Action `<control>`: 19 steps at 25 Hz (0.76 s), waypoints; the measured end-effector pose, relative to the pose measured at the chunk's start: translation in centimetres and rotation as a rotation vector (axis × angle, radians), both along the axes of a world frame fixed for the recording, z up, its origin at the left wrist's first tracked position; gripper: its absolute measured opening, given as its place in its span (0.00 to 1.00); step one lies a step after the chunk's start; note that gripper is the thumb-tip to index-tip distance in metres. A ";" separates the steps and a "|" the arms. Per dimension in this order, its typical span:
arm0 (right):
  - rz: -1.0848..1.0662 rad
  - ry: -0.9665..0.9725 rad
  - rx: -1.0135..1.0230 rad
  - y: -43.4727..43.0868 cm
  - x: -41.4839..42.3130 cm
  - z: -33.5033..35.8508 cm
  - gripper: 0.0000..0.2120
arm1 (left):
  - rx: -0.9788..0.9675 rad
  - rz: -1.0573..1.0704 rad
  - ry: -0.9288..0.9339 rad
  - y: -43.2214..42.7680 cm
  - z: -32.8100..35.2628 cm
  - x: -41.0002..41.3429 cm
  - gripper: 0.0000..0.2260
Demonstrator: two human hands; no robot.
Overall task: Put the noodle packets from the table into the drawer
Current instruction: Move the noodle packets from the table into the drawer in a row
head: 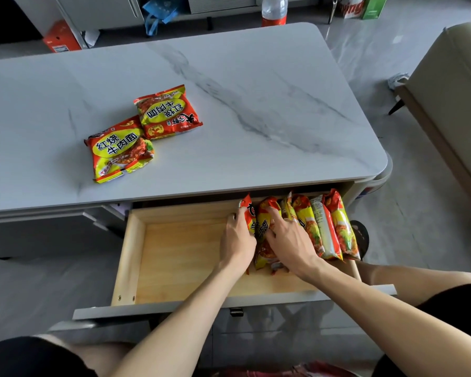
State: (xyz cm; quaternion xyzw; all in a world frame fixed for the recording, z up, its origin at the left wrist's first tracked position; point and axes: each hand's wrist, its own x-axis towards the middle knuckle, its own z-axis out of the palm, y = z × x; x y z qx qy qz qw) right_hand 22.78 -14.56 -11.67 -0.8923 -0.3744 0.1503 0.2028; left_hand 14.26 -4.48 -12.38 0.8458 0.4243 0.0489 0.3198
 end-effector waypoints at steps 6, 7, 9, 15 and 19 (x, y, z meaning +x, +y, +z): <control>-0.105 0.053 0.093 -0.4 0.3 0.7 0.20 | -0.370 0.107 -0.118 -0.6 0.2 0.9 0.35; -0.127 0.032 0.097 -0.6 0.5 0.9 0.17 | -0.450 0.118 -0.080 -0.3 0.2 0.9 0.33; -0.116 -0.031 0.069 -1.0 1.0 1.1 0.13 | -0.620 0.098 0.003 0.3 0.3 0.9 0.29; -0.047 -0.049 -0.054 -1.1 1.4 2.2 0.11 | -0.856 0.035 0.000 0.8 1.6 0.3 0.27; -0.023 -0.163 -0.033 -0.9 1.8 4.5 0.09 | -0.803 -0.033 -0.051 1.6 3.7 -0.9 0.23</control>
